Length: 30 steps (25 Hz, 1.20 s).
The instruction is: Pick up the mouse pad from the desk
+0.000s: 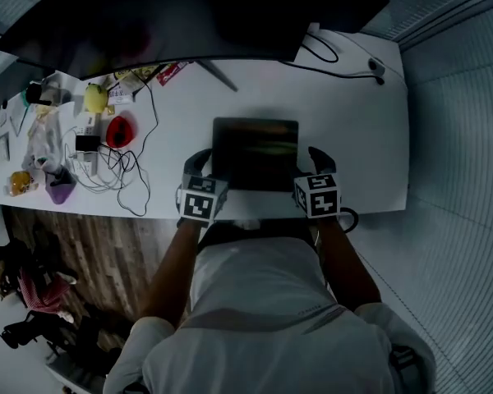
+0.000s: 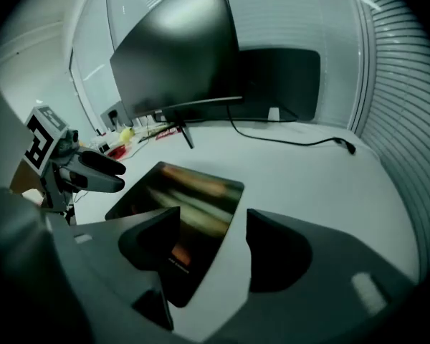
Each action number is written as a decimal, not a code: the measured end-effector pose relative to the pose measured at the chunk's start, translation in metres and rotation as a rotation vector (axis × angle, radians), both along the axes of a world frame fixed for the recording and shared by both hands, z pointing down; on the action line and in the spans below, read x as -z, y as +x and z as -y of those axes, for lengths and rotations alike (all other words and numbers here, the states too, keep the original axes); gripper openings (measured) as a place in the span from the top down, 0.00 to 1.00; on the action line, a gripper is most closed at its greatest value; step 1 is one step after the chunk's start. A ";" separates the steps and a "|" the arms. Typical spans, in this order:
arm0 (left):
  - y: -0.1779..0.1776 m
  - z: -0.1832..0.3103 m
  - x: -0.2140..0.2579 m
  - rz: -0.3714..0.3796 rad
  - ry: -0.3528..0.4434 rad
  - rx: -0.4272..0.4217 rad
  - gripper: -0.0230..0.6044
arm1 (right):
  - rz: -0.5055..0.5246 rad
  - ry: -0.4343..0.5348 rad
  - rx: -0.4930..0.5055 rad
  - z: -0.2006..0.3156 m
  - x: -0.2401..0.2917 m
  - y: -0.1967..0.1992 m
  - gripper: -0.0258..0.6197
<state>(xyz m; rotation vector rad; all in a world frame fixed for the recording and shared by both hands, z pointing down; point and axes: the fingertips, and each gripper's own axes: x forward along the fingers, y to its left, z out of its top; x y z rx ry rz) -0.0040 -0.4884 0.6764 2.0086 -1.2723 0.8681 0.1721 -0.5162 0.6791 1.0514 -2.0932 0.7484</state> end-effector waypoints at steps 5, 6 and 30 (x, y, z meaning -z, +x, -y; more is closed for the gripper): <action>-0.007 -0.003 -0.044 0.088 -0.098 -0.002 0.47 | -0.038 -0.073 0.047 -0.006 -0.033 -0.014 0.48; -0.007 -0.002 -0.049 0.098 -0.096 -0.007 0.46 | -0.043 -0.084 0.055 -0.008 -0.037 -0.017 0.47; 0.027 -0.027 -0.056 0.149 -0.091 0.005 0.87 | -0.126 -0.078 -0.022 -0.034 -0.049 -0.045 0.74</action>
